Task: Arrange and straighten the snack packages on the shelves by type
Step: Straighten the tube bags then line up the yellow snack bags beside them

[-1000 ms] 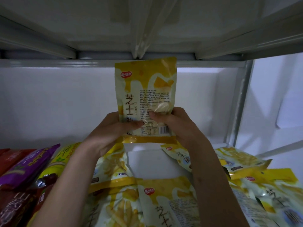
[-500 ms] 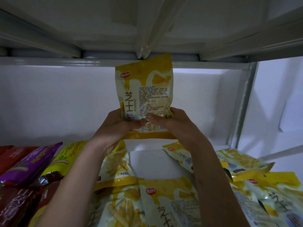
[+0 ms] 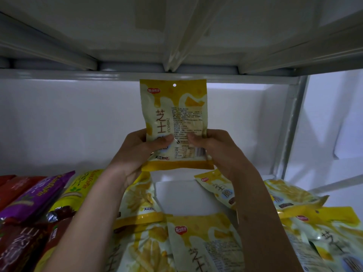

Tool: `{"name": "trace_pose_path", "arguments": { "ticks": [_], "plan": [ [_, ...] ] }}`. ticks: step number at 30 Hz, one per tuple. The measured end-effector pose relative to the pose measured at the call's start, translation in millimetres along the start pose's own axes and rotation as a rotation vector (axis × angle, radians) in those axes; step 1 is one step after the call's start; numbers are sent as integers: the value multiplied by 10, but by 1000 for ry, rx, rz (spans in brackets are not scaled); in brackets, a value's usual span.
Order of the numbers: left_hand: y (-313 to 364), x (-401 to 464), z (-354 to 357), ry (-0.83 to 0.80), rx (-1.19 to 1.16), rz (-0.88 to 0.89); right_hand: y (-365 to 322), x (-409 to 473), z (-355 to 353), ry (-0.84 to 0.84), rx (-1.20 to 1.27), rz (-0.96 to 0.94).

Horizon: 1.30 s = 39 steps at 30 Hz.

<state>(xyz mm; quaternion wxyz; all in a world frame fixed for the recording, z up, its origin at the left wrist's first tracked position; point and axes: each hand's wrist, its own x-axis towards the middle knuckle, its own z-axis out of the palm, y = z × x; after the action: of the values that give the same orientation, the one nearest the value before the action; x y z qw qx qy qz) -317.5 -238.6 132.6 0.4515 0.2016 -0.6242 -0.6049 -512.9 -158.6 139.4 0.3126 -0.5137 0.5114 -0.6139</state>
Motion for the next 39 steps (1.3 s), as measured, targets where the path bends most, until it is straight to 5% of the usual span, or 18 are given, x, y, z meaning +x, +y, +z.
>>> {"name": "trace_pose_path", "arguments": {
  "ticks": [15, 21, 31, 39],
  "plan": [
    [-75, 29, 71, 23, -67, -70, 55, 17, -12, 63, -2, 53],
    [-341, 125, 2, 141, 573, -39, 286, 136, -61, 224, -446, 100],
    [-815, 220, -60, 85, 1309, -346, 850, 168, 15, 48, -779, 400],
    [-861, 115, 42, -69, 1454, -423, 913, 143, 6, -33, -838, 477]
  ]
}}
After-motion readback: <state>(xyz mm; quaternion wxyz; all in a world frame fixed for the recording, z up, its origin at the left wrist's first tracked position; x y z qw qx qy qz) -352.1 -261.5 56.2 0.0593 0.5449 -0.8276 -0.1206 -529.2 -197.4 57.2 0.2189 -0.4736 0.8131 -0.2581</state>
